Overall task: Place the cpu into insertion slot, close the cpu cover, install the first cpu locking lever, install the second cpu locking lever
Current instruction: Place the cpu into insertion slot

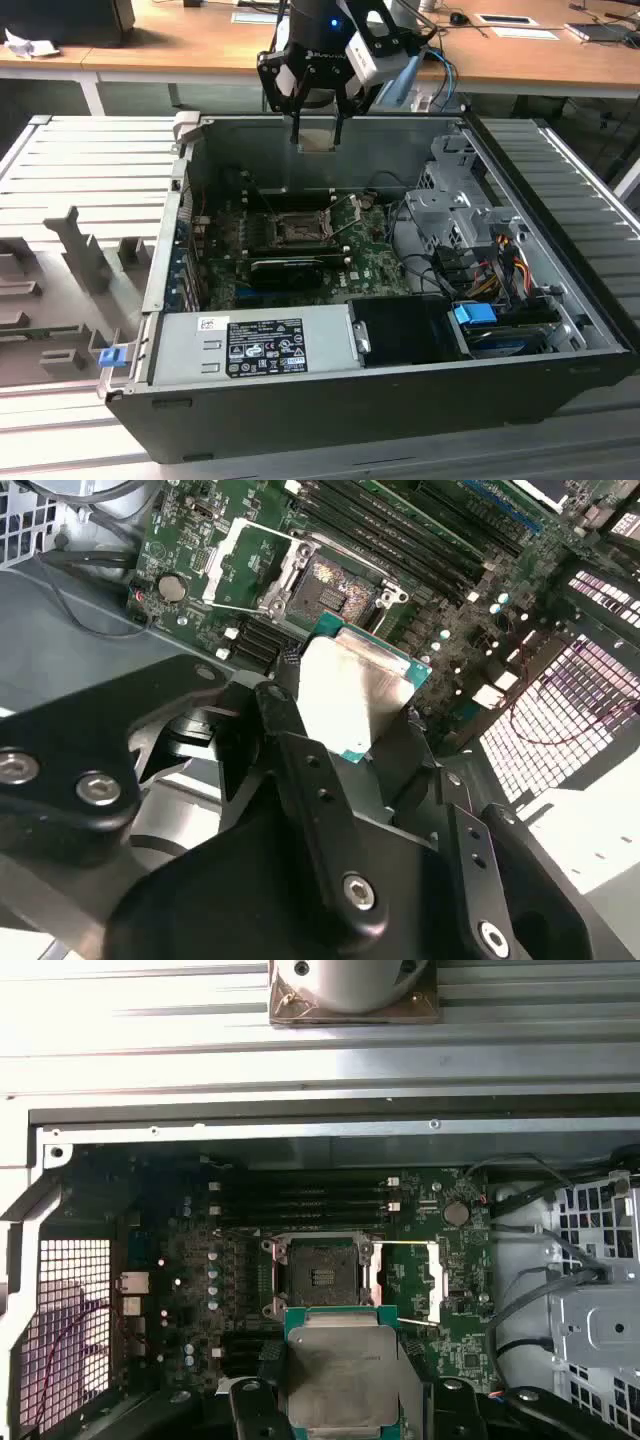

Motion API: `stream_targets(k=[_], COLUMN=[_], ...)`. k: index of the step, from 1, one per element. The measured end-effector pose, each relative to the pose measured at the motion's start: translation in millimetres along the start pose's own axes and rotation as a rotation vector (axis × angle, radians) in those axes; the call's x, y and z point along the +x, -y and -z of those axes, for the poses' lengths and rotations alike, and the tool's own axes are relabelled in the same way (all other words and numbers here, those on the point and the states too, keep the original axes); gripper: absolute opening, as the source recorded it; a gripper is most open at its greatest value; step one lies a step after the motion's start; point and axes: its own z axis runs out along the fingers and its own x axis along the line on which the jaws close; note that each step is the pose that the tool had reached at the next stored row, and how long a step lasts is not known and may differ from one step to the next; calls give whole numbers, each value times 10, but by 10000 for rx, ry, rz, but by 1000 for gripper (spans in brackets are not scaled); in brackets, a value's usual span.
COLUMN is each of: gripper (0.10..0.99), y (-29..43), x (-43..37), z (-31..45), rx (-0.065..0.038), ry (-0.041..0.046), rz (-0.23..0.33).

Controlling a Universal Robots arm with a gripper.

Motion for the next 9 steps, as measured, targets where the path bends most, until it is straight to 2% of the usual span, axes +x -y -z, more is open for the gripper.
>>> stream_targets(k=[2, 4, 9], gripper=[533, 533, 533], y=[0, 0, 1], x=[-1, 0, 0], z=[0, -1, -5], rx=[-3, -14, -20], ry=[17, 63, 90], rz=[-186, -709, -1015])
